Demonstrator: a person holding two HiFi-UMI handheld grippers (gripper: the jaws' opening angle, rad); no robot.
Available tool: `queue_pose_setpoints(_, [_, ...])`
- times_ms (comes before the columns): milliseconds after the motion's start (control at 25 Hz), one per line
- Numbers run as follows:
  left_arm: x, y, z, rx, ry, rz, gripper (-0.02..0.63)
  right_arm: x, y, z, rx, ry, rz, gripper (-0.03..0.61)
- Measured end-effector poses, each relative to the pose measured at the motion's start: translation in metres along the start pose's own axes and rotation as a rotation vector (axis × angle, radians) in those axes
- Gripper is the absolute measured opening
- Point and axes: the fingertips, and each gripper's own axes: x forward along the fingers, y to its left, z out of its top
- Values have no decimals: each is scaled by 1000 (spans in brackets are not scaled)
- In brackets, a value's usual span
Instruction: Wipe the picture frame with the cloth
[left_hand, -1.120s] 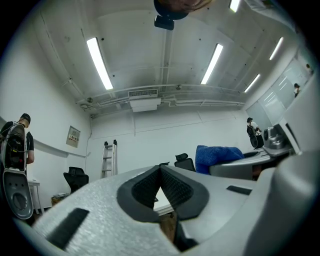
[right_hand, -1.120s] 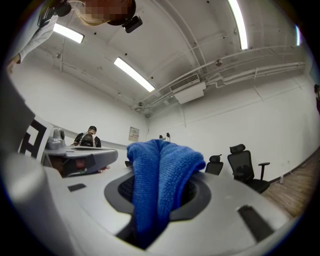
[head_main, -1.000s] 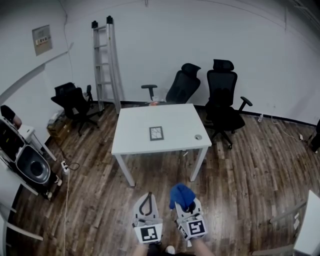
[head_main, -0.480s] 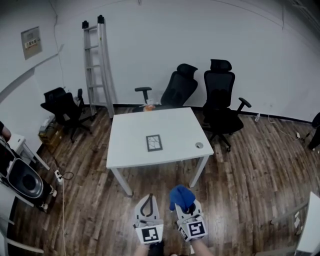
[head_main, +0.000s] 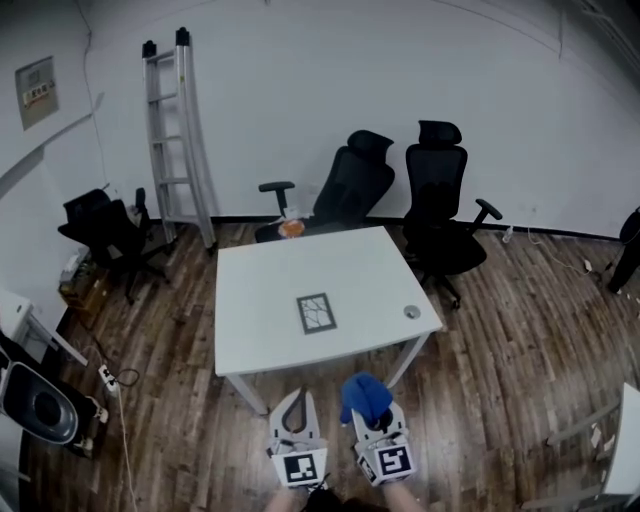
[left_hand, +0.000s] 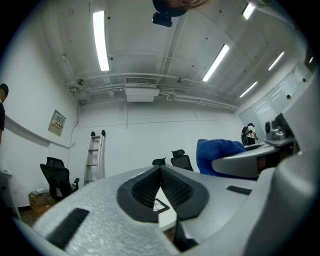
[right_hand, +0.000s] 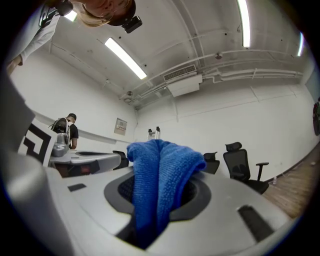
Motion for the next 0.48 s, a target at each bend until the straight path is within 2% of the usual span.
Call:
queue_pose_setpoints(40, [3,7,-8,-69,14,16,2,7,2,-2,-1,2,-2,127])
queue_pose_setpoints(80, [6,12,-14,-97,23,23,2,13,3,-5,-1,6,-4,127])
queue_pose_setpoints(120, [9,17,-17,-92,28,19,3,19,3,-7,-1,12,-8,127])
queue_pose_setpoints(240, [20,22,-20,7,26,-15,3,31,-2,-14,5,30,-22,127])
queue_pose_setpoints(360, [30,31,-33,-55,64,7,3,47,-6,-23,15,59,-23,127])
queue_pose_setpoints(480, [50,44,-47,-67,84,26,3,71,-11,-32,23,66,-9,127])
